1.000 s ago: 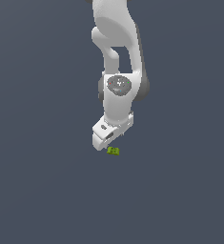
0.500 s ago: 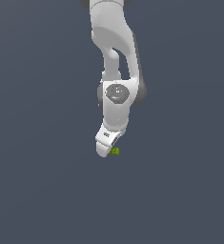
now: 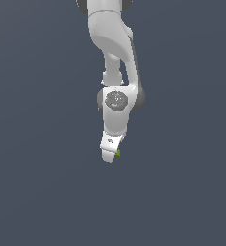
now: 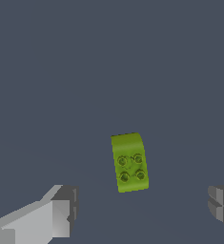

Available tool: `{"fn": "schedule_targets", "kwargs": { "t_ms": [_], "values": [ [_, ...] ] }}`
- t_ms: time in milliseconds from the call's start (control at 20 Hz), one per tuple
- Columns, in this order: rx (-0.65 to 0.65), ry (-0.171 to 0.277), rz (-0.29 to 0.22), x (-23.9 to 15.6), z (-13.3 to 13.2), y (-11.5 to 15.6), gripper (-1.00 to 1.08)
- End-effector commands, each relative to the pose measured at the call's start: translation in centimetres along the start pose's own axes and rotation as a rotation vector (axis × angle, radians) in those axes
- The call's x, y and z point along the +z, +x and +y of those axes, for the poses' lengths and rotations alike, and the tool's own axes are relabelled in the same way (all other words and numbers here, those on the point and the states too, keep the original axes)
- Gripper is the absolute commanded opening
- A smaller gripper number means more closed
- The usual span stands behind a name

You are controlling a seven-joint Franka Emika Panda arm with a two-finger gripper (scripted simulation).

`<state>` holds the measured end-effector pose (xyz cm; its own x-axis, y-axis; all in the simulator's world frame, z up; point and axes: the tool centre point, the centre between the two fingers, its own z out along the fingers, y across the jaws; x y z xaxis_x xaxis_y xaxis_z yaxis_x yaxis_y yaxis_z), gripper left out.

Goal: Pick up the object and move it to a goal position.

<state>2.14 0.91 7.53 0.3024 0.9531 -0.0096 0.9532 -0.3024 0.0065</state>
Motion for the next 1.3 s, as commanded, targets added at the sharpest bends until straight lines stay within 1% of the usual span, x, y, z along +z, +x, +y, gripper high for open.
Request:
{"fn": "schedule_targets", "kwargs": {
  "t_ms": [0,400,800,1250],
  "values": [
    [-0.05,0.002,0.003,0.4,0.0,0.0,1.0],
    [-0.137,0.005,0.009,1.2,0.0,0.0,1.0],
    [-0.144,0.006,0.01,1.6,0.0,0.0,1.0],
    [-0.149,0.006,0.01,5.6,-0.2,0.1,1.0]
  ]
}}
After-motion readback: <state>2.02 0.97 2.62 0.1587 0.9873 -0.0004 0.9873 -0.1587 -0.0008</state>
